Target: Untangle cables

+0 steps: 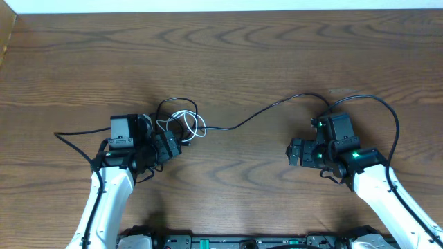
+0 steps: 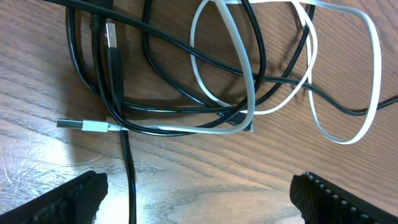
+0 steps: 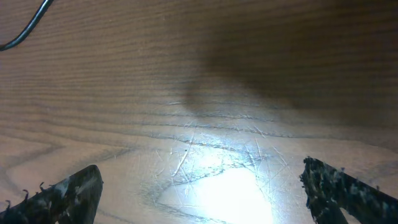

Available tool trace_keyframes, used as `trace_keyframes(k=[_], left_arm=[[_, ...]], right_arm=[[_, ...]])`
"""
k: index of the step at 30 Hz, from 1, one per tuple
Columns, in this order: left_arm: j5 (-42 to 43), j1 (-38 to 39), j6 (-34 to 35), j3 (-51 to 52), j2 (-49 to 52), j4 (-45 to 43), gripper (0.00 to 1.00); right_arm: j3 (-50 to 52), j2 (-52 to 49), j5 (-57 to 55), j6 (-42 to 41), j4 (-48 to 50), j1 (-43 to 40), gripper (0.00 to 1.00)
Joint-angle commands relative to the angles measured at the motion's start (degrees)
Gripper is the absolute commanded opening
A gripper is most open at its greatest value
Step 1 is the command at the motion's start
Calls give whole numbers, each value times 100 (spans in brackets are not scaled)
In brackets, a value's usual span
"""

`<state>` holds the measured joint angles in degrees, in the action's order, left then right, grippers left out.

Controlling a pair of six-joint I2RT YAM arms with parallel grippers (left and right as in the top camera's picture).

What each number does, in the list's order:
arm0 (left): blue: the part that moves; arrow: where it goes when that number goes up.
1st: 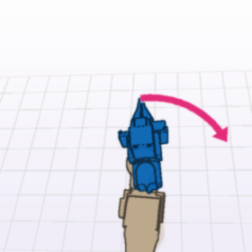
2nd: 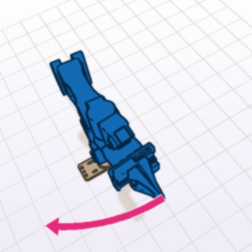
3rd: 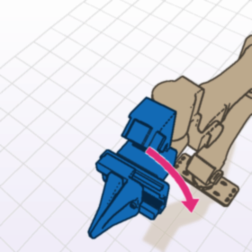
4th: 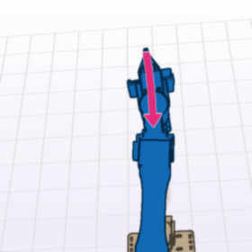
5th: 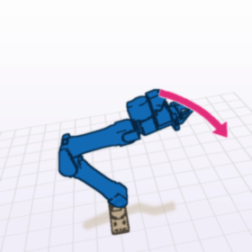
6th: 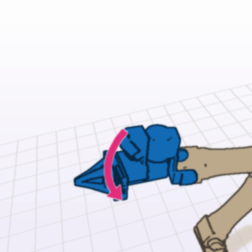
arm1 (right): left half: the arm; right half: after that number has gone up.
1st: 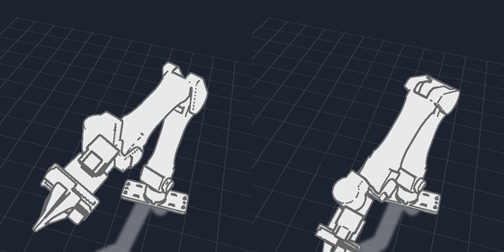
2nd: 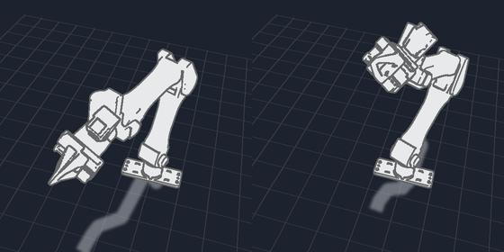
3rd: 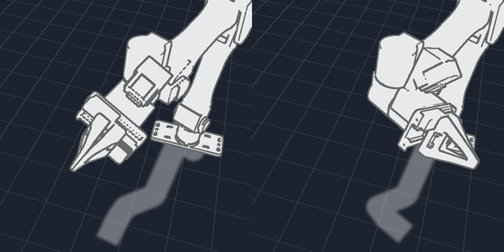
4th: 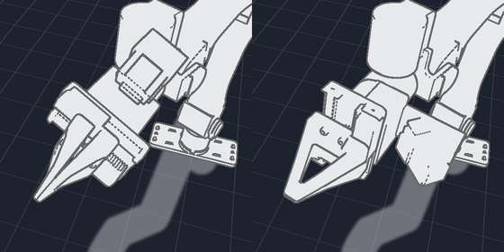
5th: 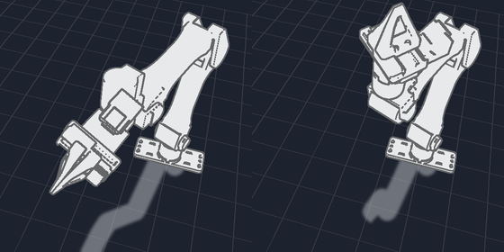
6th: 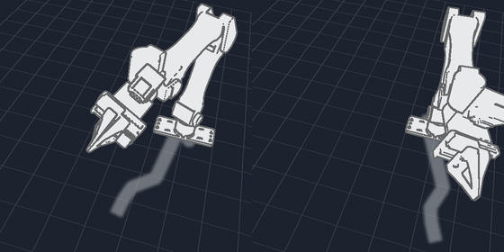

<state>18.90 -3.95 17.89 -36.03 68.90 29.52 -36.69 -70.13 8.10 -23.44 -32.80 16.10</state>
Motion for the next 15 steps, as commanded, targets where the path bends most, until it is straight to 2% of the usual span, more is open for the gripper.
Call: trace_keyframes(k=[1, 2, 4, 5, 9, 15], left_arm=[[-101, 17, -72, 9, 33, -24, 81], [-101, 17, -70, 9, 33, -24, 68], [-101, 17, -72, 9, 33, -24, 30], [-101, 17, -74, 9, 33, -22, 8], [-164, 17, -330, 20, 33, -48, 7], [-160, 17, -328, 20, 33, -181, 7]], right_arm=[[-70, -22, -4, -28, -2, -15, 99], [-70, -24, -4, -28, -2, -15, 99], [-70, -22, -4, -28, -2, -15, 99], [-70, -22, -4, -28, 0, -15, 99], [-70, -22, -4, -28, -2, -15, 99], [-70, -22, -4, -26, 0, -15, 99]])
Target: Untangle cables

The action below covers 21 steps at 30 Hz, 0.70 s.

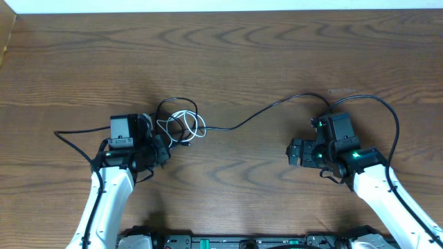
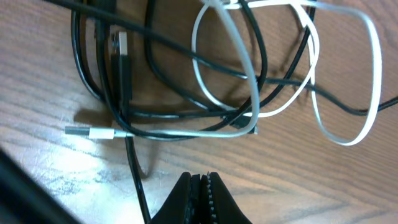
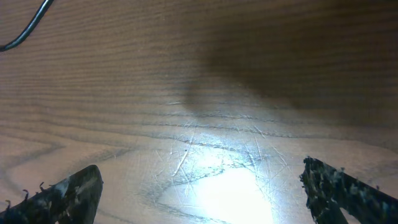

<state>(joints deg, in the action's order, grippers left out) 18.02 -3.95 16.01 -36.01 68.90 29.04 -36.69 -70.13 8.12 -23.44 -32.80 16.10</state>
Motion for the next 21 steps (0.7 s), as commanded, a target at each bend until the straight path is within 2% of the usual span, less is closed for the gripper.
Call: trace_keyframes(k=[1, 5, 21], left_arm=[[-72, 17, -140, 17, 33, -205, 7], [-66, 17, -138, 15, 33, -431, 7], [-55, 17, -140, 17, 33, -337, 8]], right_arm=[[-70, -22, -7, -26, -2, -15, 99], [-70, -22, -7, -28, -2, -15, 99], [-70, -24, -7, -28, 0, -15, 99]])
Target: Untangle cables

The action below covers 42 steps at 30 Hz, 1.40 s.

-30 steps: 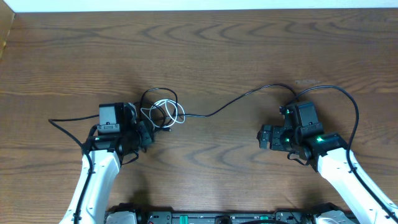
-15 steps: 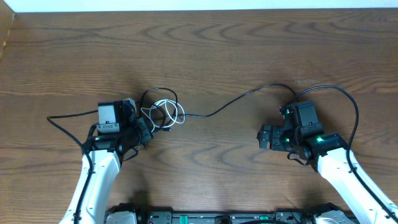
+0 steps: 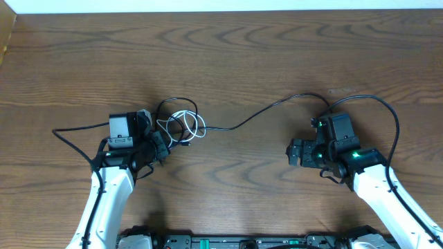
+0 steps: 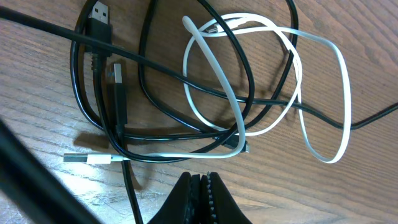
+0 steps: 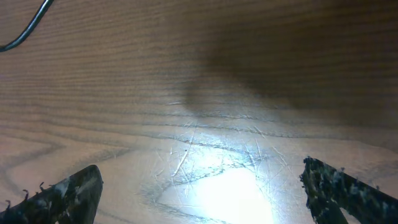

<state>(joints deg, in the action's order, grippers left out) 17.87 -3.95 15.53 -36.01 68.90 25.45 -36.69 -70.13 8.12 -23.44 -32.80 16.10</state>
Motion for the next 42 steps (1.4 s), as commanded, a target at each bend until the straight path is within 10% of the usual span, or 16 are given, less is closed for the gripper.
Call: trace_keyframes(k=[1, 42], left_arm=[[-39, 17, -92, 17, 33, 22, 8], [-66, 17, -94, 109, 35, -26, 12]], right_arm=[[-70, -24, -7, -28, 0, -15, 99], [-70, -28, 647, -2280, 181, 37, 99]])
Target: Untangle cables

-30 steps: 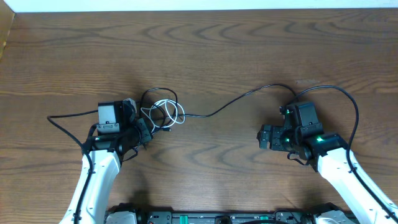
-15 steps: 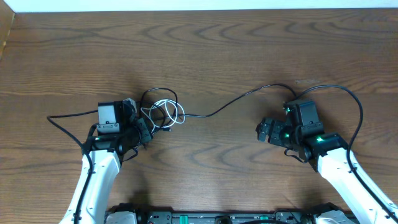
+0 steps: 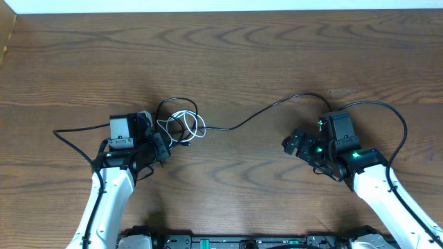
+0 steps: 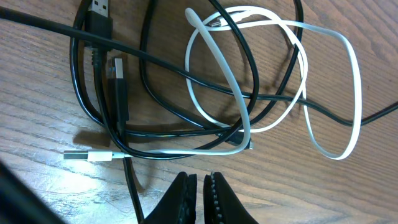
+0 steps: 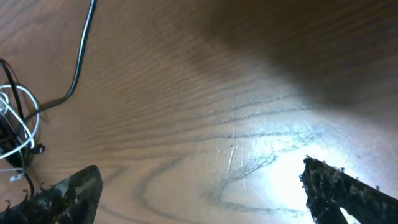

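A tangle (image 3: 181,124) of one white cable (image 4: 336,81) and black cables (image 4: 155,87) lies left of the table's middle. A black USB plug (image 4: 99,12) and the white cable's plug (image 4: 78,155) lie at its left side. One long black cable (image 3: 263,111) runs from the tangle toward the right arm. My left gripper (image 3: 161,147) sits just below the tangle; in the wrist view it (image 4: 200,186) is shut, with only a hair's gap and nothing in it. My right gripper (image 3: 294,142) stands wide open over bare wood, with the tangle (image 5: 15,124) far to its left.
The brown wooden table (image 3: 242,48) fills the overhead view. A black lead (image 3: 391,114) loops behind the right arm, and another (image 3: 69,135) trails off left of the left arm. A pale wall edge (image 3: 208,5) runs along the far side.
My right gripper has turned toward the left, so its view now takes in the long black cable and the tangle's edge. My left gripper sits slightly nearer the tangle, a thin gap between its fingers.
At first my left gripper stood open just below the tangle. Half a second later it was shut with nothing in it, the cables unmoved. It then sat a little farther back. My right gripper stayed open over bare wood until its turn to the left now.
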Available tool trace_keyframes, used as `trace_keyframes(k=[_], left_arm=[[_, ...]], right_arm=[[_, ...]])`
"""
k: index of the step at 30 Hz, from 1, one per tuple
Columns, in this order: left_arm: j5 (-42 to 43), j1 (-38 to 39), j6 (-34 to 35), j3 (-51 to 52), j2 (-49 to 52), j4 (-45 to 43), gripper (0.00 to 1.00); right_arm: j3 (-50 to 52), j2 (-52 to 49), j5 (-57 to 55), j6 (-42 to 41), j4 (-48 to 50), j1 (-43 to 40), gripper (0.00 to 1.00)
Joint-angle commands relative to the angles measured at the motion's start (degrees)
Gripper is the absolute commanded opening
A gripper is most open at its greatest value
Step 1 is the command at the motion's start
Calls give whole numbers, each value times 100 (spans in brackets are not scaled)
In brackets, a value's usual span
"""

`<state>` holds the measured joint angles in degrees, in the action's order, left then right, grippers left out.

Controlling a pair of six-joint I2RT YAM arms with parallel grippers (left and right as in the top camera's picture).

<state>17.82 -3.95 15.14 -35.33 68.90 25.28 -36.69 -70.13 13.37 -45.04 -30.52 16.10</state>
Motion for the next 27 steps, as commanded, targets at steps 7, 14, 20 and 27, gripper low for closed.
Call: trace_keyframes(k=[7, 14, 20, 27], left_arm=[[-101, 17, -55, 116, 35, -98, 13], [-101, 17, -52, 133, 35, -98, 26], [-101, 17, -50, 138, 35, -101, 42], [-101, 17, -52, 138, 35, -120, 73]], right_arm=[[-70, -28, 332, 55, 120, 507, 99], [-70, -28, 365, 361, 378, 1276, 99], [-70, -28, 37, 358, 398, 1390, 99], [-70, -28, 103, 400, 382, 1394, 99]])
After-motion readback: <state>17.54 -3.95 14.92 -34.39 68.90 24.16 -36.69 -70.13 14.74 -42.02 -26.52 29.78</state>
